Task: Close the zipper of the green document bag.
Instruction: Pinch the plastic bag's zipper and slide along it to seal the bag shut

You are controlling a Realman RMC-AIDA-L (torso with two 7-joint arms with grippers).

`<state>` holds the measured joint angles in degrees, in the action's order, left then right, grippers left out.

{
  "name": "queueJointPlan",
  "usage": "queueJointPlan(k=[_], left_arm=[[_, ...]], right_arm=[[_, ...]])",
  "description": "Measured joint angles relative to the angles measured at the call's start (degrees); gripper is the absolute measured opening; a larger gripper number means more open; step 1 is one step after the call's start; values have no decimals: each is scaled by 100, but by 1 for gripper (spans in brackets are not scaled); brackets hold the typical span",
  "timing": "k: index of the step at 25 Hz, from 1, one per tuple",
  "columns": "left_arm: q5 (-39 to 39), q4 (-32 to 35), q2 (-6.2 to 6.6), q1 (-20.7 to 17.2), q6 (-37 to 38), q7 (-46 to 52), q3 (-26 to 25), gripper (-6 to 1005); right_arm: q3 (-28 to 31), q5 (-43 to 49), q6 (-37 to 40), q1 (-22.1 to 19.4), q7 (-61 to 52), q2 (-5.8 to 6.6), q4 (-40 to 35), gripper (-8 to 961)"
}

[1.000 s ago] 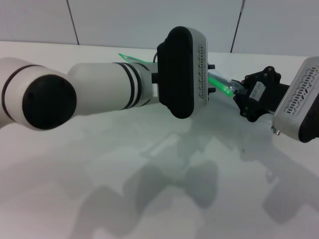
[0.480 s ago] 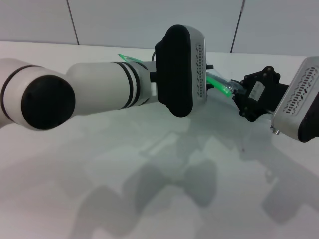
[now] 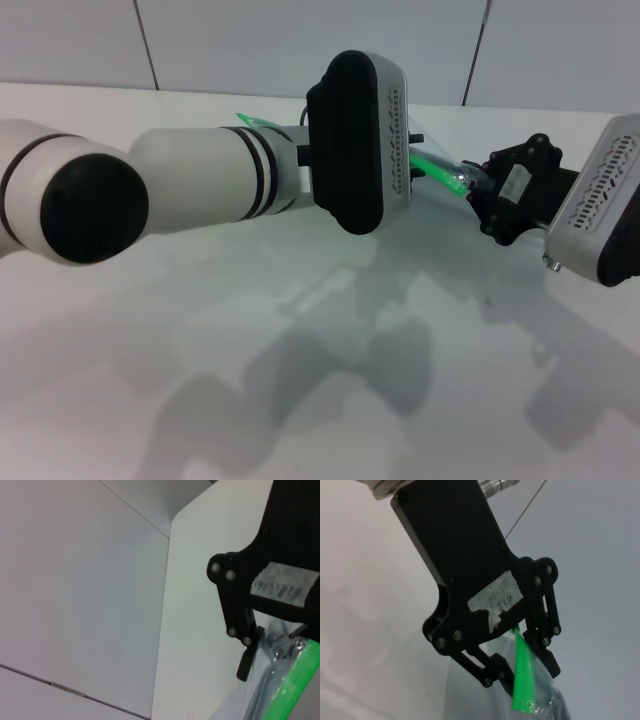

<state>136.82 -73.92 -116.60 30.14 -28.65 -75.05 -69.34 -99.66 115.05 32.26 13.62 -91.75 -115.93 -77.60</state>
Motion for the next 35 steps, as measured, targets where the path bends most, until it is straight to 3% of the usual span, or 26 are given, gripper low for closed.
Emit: queueJointPlan(k=[24,35], left_arm=[[-4,-27,-9,16,-47,163,9,140],[1,-44,-3,1,-53,166,9,130]], right_arm=[[41,0,0,5,0,0,6,50],[160,0,-9,19,-15,-3,91,50]])
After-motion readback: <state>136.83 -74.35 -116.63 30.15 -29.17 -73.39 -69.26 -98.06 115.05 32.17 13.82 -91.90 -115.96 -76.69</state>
